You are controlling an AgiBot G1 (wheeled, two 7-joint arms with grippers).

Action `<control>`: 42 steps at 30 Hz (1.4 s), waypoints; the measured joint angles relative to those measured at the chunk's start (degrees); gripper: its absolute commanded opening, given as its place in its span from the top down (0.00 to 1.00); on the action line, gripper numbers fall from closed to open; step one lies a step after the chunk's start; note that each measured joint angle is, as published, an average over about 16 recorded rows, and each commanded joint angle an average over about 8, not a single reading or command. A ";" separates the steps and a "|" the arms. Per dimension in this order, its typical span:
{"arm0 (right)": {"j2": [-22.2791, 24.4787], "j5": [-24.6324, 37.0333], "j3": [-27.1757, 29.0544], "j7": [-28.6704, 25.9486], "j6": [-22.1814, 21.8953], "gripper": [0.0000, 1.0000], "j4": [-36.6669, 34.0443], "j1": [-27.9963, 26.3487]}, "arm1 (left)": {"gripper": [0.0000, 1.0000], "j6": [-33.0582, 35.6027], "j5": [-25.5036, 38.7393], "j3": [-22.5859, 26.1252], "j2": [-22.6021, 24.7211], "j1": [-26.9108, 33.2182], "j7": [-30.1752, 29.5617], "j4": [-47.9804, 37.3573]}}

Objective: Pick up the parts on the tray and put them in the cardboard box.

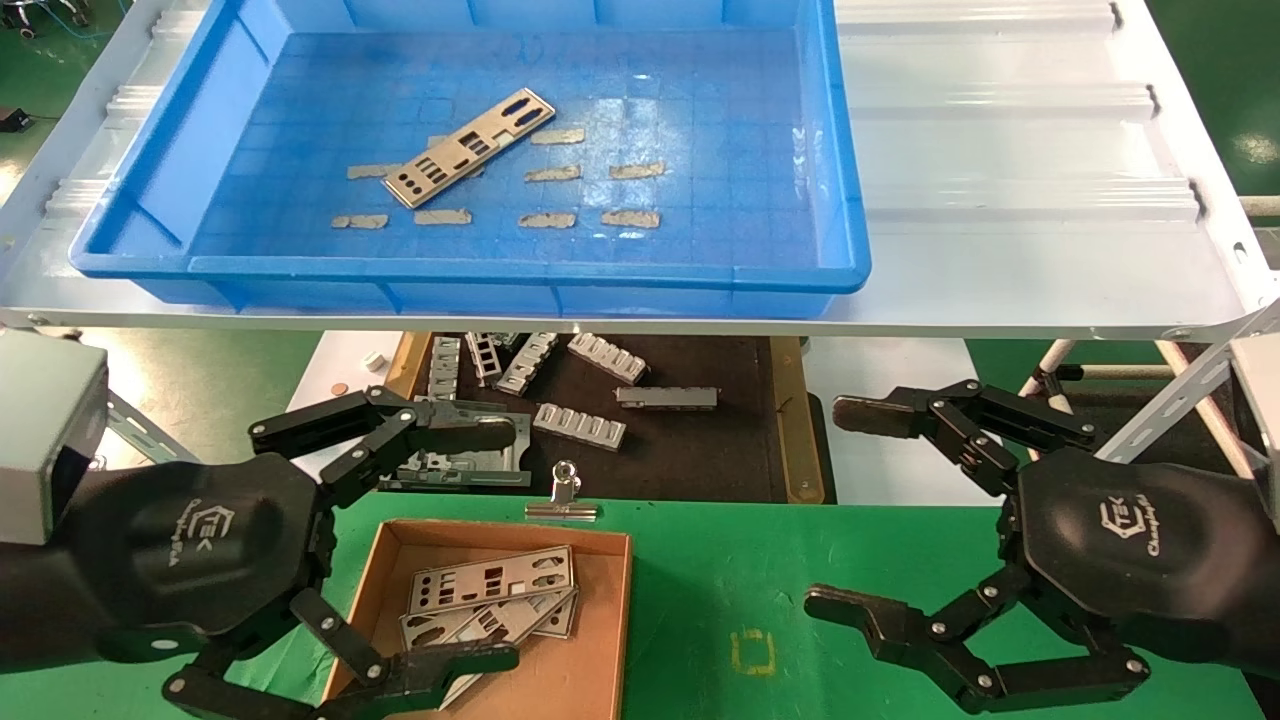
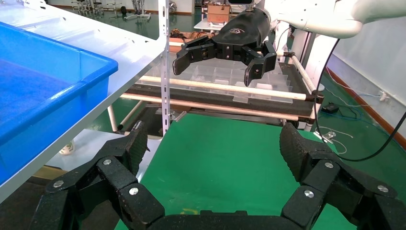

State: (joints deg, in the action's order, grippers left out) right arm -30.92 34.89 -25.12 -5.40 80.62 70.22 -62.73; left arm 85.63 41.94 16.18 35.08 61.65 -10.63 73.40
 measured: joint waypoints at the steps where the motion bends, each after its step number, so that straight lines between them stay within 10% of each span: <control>1: 0.00 0.00 0.00 0.00 0.00 0.00 0.00 0.00 | 0.00 0.00 0.00 0.00 0.00 0.00 0.00 0.00; 42: 0.00 0.00 0.00 0.00 0.00 0.00 0.00 0.00 | 0.00 0.00 0.00 0.00 0.00 0.00 0.00 0.00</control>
State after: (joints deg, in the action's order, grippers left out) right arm -30.92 34.89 -25.12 -5.40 80.62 70.22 -62.73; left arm 85.63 41.94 16.19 35.08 61.65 -10.63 73.40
